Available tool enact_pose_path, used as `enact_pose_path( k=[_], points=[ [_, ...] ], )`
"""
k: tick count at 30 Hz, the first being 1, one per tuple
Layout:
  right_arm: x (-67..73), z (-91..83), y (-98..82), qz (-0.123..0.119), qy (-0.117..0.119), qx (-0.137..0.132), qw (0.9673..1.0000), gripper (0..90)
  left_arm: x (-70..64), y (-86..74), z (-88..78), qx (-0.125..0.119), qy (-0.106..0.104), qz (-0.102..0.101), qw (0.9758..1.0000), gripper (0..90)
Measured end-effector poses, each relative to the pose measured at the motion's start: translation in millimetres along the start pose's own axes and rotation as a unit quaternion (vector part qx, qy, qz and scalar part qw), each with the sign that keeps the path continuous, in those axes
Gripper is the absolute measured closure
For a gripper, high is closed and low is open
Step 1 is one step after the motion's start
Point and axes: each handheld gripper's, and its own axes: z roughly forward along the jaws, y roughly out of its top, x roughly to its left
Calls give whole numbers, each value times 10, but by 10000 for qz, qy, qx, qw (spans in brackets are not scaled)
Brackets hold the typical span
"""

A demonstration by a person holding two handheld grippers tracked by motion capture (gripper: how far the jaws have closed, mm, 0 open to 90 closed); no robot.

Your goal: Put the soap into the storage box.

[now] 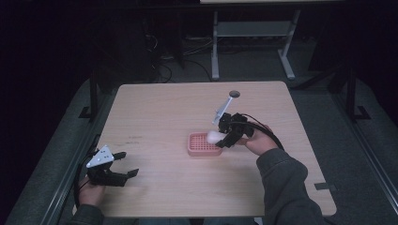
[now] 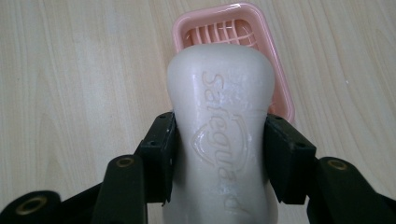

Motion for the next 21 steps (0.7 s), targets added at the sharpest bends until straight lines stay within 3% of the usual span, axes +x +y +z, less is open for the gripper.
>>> enact_pose_path(
  k=[21],
  points=[
    [-62, 176, 230, -131, 107, 112, 9998, 482, 0, 7, 1, 0, 0, 20, 10000, 139]
  ],
)
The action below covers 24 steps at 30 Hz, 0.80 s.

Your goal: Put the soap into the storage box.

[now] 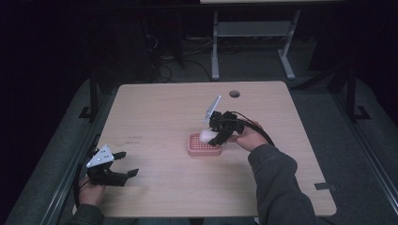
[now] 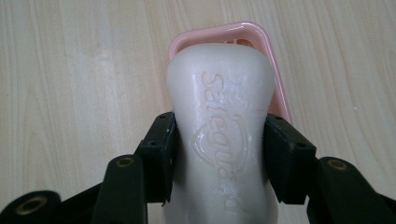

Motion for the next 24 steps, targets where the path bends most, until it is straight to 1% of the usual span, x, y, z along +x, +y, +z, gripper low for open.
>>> enact_pose_path(
  k=[9, 13, 18, 24],
  points=[
    [-35, 75, 50, 6, 83, -2, 10000, 482, -3, 1, 3, -4, -5, -19, 10000, 139],
    [-46, 99, 94, -15, 84, 73, 9999, 481, -1, 1, 1, -11, -2, -6, 10000, 139],
    [-58, 150, 159, -73, 101, 101, 9999, 482, 2, 0, 0, -6, -2, -1, 10000, 139],
    [-81, 245, 192, -53, 152, 194, 9997, 482, 2, 0, 2, -13, -1, -11, 10000, 139]
  ],
)
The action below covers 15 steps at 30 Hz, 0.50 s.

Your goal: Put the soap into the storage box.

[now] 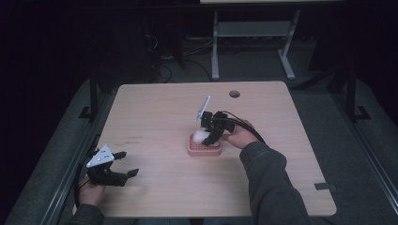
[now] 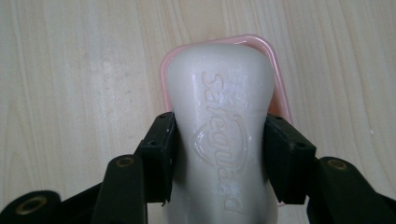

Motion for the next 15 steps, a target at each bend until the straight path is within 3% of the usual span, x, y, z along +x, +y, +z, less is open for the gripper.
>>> enact_pose_path(
  k=[15],
  points=[
    [-76, 200, 18, 66, 94, 207, 9997, 481, -1, 2, 0, -2, 0, -4, 10000, 139]
  ],
)
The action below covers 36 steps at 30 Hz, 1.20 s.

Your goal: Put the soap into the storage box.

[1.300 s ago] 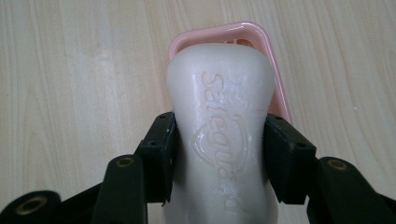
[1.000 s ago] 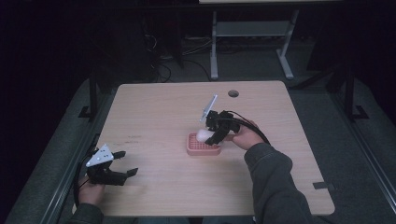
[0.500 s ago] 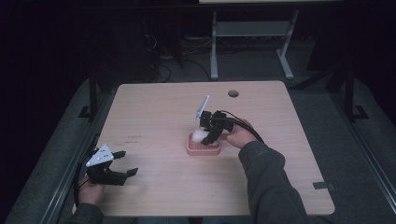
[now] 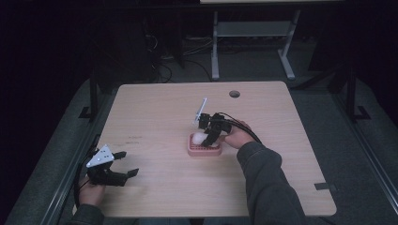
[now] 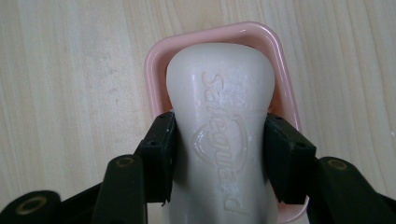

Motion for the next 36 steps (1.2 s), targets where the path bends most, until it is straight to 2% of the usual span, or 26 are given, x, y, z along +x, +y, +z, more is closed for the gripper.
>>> enact_pose_path(
  k=[22, 36],
  points=[
    [-52, 189, 31, 77, 75, 155, 9998, 480, 3, 0, 4, 8, -3, 6, 10000, 139],
    [-58, 185, 27, 97, 54, 138, 9998, 480, 2, 0, 5, 5, -3, 6, 10000, 139]
  ],
)
